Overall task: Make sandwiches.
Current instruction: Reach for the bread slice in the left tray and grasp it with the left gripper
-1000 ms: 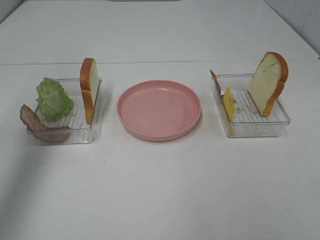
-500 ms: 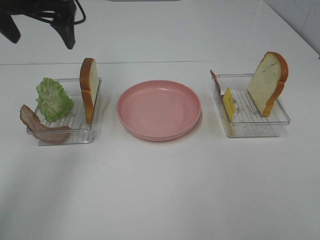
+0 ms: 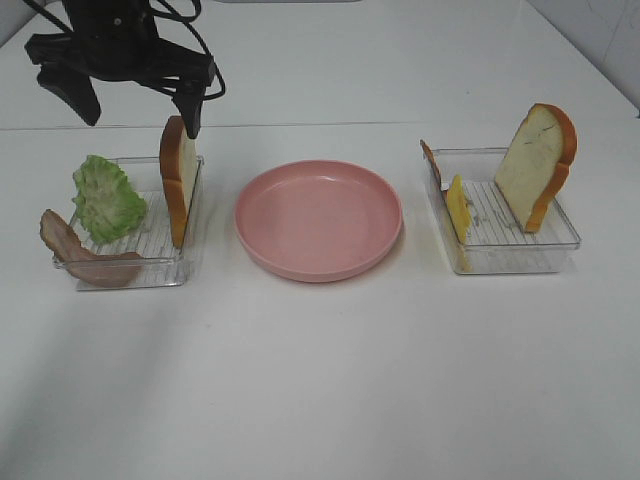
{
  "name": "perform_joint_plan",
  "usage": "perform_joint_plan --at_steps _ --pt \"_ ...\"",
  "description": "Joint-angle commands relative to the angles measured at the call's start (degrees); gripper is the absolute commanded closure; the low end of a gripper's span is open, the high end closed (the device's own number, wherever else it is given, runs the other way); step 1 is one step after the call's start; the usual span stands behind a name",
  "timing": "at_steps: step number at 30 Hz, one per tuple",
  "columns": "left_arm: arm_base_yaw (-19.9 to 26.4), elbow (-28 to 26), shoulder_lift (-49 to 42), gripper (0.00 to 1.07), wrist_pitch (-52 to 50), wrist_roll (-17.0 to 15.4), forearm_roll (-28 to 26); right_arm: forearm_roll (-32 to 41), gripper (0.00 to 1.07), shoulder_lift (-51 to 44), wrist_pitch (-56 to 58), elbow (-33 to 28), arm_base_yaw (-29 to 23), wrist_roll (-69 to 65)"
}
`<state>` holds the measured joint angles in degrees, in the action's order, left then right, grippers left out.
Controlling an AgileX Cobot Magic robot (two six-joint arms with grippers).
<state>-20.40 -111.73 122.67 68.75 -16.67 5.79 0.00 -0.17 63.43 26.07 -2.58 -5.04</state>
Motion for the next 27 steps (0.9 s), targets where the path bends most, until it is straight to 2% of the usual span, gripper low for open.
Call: perform_joint_plan --at_steps 1,10,27 --pt "-0.4 -0.2 2.0 0.05 -2.3 -0.6 -0.1 -0.4 0.32 -1.8 -0.5 -0.2 0.0 0.3" --pt "-0.4 -0.6 6.4 0.05 -5.1 1.0 -2.2 -0.4 0.32 -1.8 -0.5 -0.2 0.0 0.3" --pt "-0.4 -0.6 8.1 0.06 -9.3 2.6 -4.8 -0.4 0.32 -1.8 -0.5 -0.2 0.0 0.3"
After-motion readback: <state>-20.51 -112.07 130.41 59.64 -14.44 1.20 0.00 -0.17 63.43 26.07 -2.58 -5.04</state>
